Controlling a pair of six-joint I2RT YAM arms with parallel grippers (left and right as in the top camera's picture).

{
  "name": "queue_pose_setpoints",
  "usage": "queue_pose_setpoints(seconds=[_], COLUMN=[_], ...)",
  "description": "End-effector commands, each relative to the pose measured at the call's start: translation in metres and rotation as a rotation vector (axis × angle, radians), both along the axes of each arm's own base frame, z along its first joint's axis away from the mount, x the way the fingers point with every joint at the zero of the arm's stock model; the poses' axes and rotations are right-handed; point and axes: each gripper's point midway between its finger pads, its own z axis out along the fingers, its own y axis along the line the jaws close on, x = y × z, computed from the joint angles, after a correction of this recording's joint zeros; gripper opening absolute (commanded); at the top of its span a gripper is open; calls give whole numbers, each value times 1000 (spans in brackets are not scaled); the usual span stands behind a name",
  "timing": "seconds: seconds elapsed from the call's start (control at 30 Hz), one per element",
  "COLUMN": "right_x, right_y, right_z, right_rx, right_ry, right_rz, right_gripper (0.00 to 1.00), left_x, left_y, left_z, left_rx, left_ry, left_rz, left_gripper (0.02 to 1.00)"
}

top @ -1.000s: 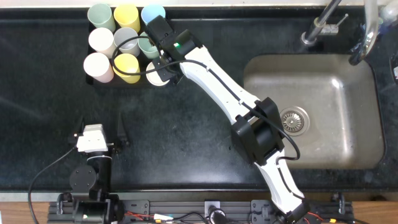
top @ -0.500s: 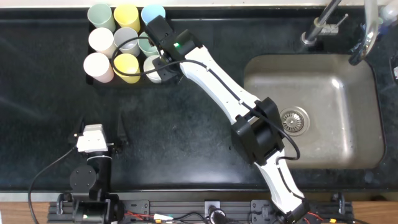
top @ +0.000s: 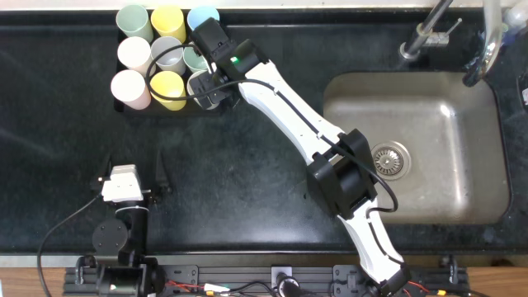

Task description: Store Cups

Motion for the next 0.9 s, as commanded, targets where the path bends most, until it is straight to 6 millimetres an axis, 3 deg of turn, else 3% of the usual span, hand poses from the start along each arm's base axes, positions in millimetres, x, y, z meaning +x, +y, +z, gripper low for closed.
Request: queue_pose_setpoints(seconds=[0.03, 0.23, 0.4, 0.5, 0.57, 0.7, 0.9], right_x=[19, 28, 30, 15, 0, -31, -42], right_y=[0, -25, -88, -131, -163, -224, -301], right_z=[64, 128, 210, 242, 246, 228, 165], right_rx=[98, 150, 152, 176, 192, 160, 165], right_ry=[-127, -243, -411, -414, -356, -278, -361], right_rz=[-22, -79, -267, -373, -450, -553, -702], right_gripper=[996, 998, 998, 996, 998, 998, 998], left_x=[0, 0, 0, 0, 0, 0, 0], left_y=[0, 0, 0, 0, 0, 0, 0], left_z=[0, 0, 0, 0, 0, 0, 1], left_rx=[11, 11, 11, 11, 11, 11, 11], left_ry=[-5, -5, -5, -5, -5, -5, -5], left_rz=[-5, -5, -5, -5, -5, -5, -5], left_gripper=[1000, 1000, 1000, 1000, 1000, 1000, 1000])
